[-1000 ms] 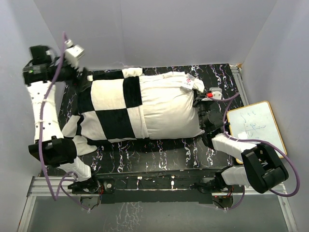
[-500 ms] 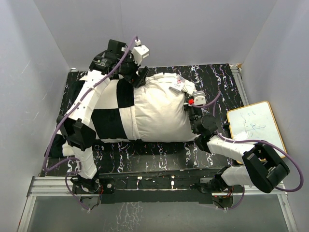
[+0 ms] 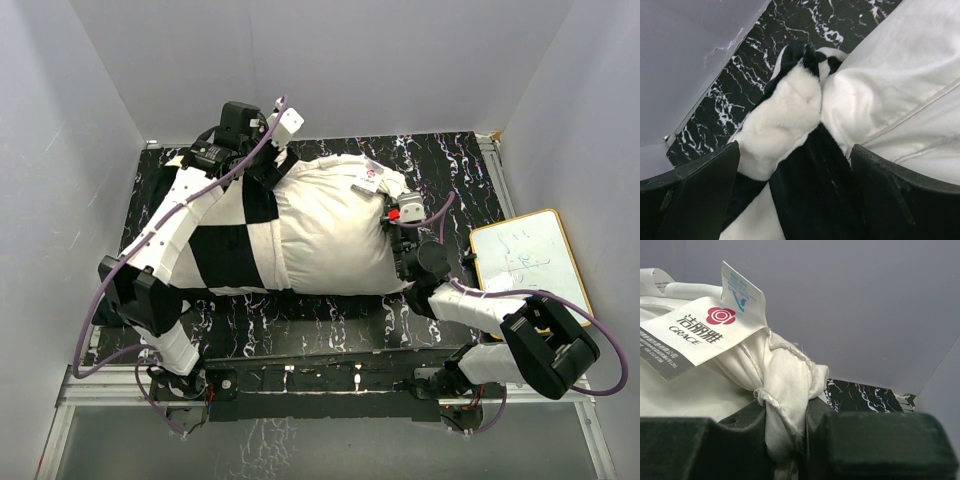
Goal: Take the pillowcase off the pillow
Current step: Remove the pillow from the pillowcase.
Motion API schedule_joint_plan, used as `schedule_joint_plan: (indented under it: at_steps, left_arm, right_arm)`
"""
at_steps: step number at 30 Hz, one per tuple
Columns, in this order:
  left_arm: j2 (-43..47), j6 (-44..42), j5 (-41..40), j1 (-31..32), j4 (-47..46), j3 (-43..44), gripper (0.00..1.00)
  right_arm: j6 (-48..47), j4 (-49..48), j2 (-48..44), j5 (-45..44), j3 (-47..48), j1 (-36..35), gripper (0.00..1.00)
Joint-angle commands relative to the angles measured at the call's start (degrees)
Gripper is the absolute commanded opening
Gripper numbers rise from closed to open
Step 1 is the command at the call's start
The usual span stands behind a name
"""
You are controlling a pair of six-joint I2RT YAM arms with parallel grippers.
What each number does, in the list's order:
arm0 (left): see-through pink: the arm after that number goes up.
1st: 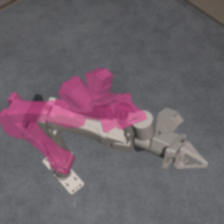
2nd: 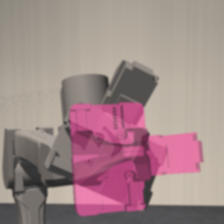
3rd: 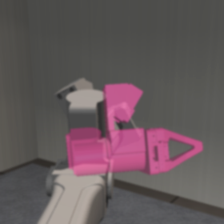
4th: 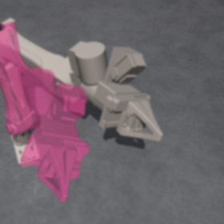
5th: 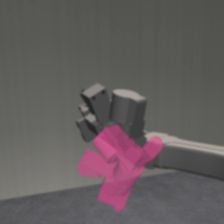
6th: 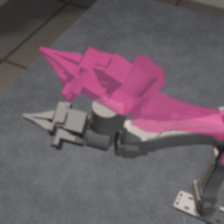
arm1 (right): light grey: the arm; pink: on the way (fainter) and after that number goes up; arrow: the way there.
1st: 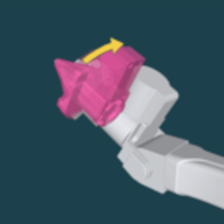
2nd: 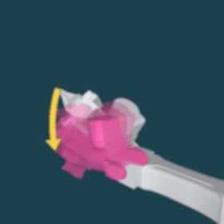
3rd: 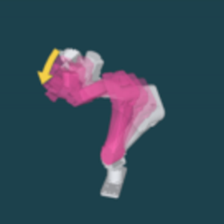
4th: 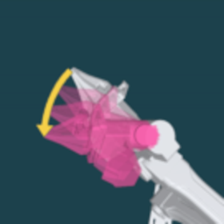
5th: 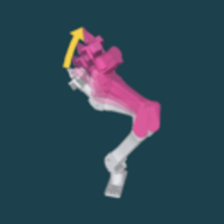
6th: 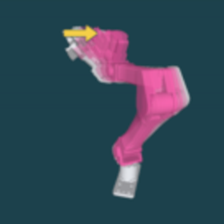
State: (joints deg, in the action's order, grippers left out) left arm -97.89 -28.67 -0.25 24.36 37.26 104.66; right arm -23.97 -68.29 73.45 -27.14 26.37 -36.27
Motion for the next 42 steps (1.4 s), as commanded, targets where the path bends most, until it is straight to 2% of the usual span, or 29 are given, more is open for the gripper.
schedule_joint_plan:
  at_steps: [1,8,12,16,20,23,26,28,31,37,40,42]
  left_arm:
    - [3.9,-5.9,-10.6,-3.0,-1.0,-4.7,0.90]
    - [6.0,-10.2,-9.3,-13.0,-2.4,-11.3,0.89]
    - [5.0,-12.9,-8.0,-19.6,-2.6,-11.7,0.87]
    - [4.1,-15.4,-7.4,-24.4,-2.0,-11.5,0.85]
    - [4.2,-21.0,-9.3,-28.4,-5.7,-14.7,0.82]
    - [4.4,-24.2,-9.3,-32.6,-11.6,-17.1,0.82]
    - [1.6,-21.0,-7.2,-33.8,-8.2,-11.5,0.83]
    - [0.8,-17.7,-2.9,-32.5,-5.0,-6.9,0.88]
    - [1.5,-15.7,-0.9,-26.1,-2.7,0.2,0.97]
    - [1.8,-12.3,2.9,-10.1,2.8,12.9,0.97]
    - [2.4,-9.9,4.6,-3.1,5.6,13.8,0.97]
    - [4.5,-8.4,5.4,0.3,5.4,9.6,0.97]
  right_arm:
    - [-1.3,-6.6,-0.4,-2.5,-0.9,-0.3,0.08]
    - [2.3,-3.9,-0.3,-6.2,-0.1,2.6,0.08]
    - [5.9,-1.0,-1.0,-7.4,1.1,4.7,0.08]
    - [5.9,-2.1,-0.8,-10.3,1.1,5.0,0.08]
    - [7.5,-0.5,-0.5,-12.8,1.8,5.9,0.08]
    - [12.3,7.0,-0.3,-13.1,4.7,8.0,0.08]
    - [17.0,20.0,3.1,-12.3,11.6,9.5,0.08]
    - [18.0,27.3,7.4,-12.4,17.0,9.9,0.08]
    - [20.4,37.2,12.6,-11.9,24.1,10.8,0.08]
    - [27.4,54.8,19.9,-9.4,35.5,14.4,0.08]
    - [29.9,60.7,22.7,-9.4,39.7,15.1,0.08]
    - [31.5,64.1,24.7,-8.8,41.9,15.8,0.08]
